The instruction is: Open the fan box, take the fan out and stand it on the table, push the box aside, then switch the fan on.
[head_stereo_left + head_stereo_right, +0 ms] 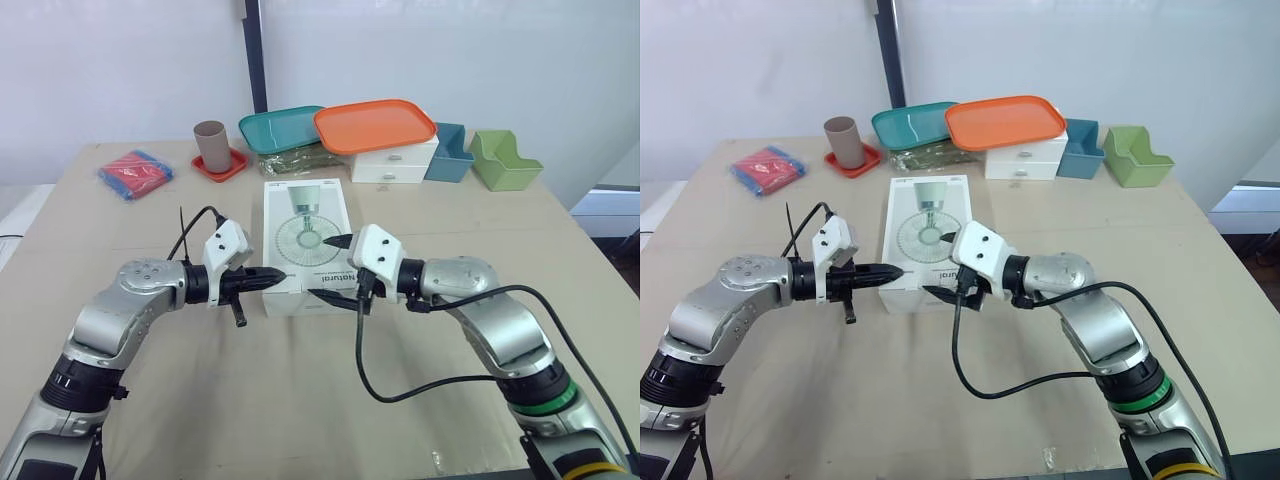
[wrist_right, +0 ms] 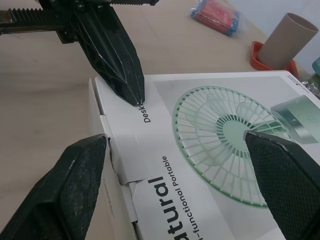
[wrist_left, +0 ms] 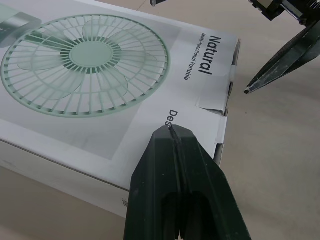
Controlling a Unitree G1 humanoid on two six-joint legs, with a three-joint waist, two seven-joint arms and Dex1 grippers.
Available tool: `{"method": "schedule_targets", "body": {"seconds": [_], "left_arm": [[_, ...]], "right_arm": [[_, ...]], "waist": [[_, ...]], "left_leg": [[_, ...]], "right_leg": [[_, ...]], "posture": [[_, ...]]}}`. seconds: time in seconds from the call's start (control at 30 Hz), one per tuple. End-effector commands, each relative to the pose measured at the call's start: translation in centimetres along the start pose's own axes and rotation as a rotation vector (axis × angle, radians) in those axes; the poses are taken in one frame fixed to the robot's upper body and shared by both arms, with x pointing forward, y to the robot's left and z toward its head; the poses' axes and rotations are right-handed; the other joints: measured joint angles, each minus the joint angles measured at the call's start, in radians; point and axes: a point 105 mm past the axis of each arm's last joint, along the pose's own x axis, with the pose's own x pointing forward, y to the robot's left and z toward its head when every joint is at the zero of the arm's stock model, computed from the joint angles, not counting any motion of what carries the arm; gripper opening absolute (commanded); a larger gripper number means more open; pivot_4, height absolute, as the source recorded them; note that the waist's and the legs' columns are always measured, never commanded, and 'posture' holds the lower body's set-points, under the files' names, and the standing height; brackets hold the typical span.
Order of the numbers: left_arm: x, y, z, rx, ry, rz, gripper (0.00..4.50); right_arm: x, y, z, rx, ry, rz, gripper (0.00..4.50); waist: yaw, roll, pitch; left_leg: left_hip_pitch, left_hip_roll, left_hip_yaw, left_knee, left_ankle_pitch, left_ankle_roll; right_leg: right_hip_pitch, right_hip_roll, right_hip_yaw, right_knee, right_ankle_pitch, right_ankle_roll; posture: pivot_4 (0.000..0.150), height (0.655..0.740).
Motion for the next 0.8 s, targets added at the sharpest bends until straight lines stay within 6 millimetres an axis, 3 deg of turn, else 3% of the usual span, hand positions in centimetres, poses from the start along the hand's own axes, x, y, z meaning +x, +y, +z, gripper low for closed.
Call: {"method": "schedule_targets", "body": {"seconds": [0.03, 0.5, 0.8], "left_arm": [[0.2, -0.3, -1.2, -0.016, 0.049, -0.013, 0.02], [0.2, -0.4, -1.3, -0.008, 0.06, 0.002, 0.02], [0.2, -0.4, -1.3, -0.001, 0.062, -0.004, 0.02]], "right_arm": [[0.2, -0.3, 1.3, -0.062, -0.025, -0.01, 4.5], [0.2, -0.6, 0.2, -0.12, 0.025, -0.03, 4.5], [0.1, -1.6, 0.8, -0.137, 0.003, -0.084, 4.5]], "waist": [[0.0, 0.0, 0.0], [0.0, 0.0, 0.0], [0.0, 0.0, 0.0]], "left_leg": [[0.0, 0.0, 0.0, 0.0, 0.0, 0.0], [0.0, 0.0, 0.0, 0.0, 0.0, 0.0], [0.0, 0.0, 0.0, 0.0, 0.0, 0.0]], "right_leg": [[0.0, 0.0, 0.0, 0.0, 0.0, 0.0], [0.0, 0.0, 0.0, 0.0, 0.0, 0.0], [0.0, 0.0, 0.0, 0.0, 0.0, 0.0]], "posture": [[0.15, 0.74], [0.15, 0.74], [0.15, 0.74]]}}
